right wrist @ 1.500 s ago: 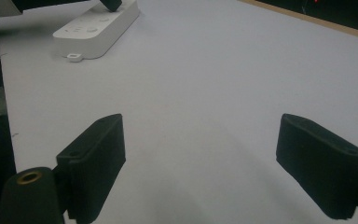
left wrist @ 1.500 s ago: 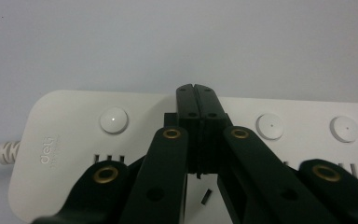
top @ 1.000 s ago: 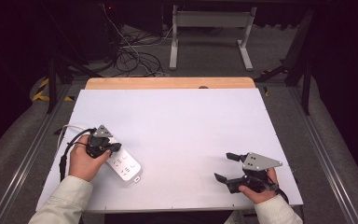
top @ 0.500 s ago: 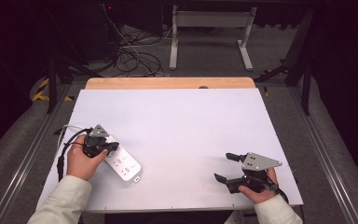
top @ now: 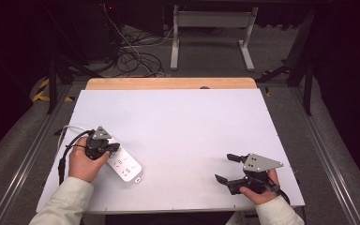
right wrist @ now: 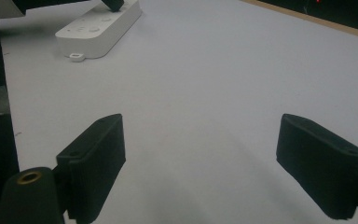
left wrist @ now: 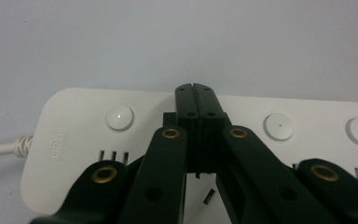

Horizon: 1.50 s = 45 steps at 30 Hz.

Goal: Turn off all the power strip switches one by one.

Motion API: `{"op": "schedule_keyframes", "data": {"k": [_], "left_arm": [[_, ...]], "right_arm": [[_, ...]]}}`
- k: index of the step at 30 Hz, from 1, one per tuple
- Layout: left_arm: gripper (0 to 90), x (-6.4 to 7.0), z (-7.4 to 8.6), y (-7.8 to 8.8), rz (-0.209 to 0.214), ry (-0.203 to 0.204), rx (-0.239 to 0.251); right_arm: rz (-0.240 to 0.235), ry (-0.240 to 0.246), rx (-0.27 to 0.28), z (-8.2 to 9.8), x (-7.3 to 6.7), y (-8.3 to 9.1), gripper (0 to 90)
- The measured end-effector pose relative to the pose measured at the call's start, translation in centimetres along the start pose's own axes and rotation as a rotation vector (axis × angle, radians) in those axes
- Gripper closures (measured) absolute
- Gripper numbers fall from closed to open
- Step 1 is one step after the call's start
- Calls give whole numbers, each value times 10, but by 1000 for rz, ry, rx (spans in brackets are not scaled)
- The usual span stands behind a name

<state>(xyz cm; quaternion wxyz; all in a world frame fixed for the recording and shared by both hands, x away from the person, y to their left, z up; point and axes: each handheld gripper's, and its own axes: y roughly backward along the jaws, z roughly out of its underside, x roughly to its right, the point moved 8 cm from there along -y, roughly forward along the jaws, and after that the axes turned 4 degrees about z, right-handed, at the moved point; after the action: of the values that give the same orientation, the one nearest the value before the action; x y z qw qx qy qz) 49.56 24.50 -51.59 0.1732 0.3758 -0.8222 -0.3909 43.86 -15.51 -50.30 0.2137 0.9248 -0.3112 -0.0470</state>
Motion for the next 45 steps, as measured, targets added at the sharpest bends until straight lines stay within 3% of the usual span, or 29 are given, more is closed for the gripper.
{"op": "schedule_keyframes", "data": {"k": [5, 9, 13, 18, 23, 26, 27, 28, 30, 32, 37, 45], "left_arm": [[900, 2, 0, 0, 5, 9, 11], [900, 1, -11, 13, 40, 3, 97], [900, 5, -23, 29, 49, 3, 158], [900, 5, -20, 27, 40, 4, 146], [900, 4, -23, 31, 47, 15, 178], [900, 1, -24, 31, 42, 14, 170], [871, -1, -24, 32, 36, 16, 166], [771, -1, -25, 32, 33, 24, 164], [735, -5, -28, 35, 4, 13, 168], [702, -10, -29, 39, 3, 27, 177], [628, -29, -26, 39, -20, 100, 190], [657, -48, -19, 28, -53, 116, 173]], "right_arm": [[-2, -2, 2, 0, -1, 0, 161], [-2, 0, 8, -1, 1, 1, 161], [-3, -2, -4, 1, 2, -2, 161], [0, -1, 1, 0, 1, 0, 161], [1, -4, 1, 0, 1, 0, 161], [2, -3, -2, 1, 2, -1, 161], [2, -3, -2, 1, 2, 0, 161], [2, -3, -2, 1, 2, 0, 161], [3, -6, -3, 1, 2, -1, 161], [2, -5, -4, 1, 1, -1, 161], [3, -7, -6, 2, 1, -1, 161], [4, -7, -8, 2, 1, -1, 161]]}}
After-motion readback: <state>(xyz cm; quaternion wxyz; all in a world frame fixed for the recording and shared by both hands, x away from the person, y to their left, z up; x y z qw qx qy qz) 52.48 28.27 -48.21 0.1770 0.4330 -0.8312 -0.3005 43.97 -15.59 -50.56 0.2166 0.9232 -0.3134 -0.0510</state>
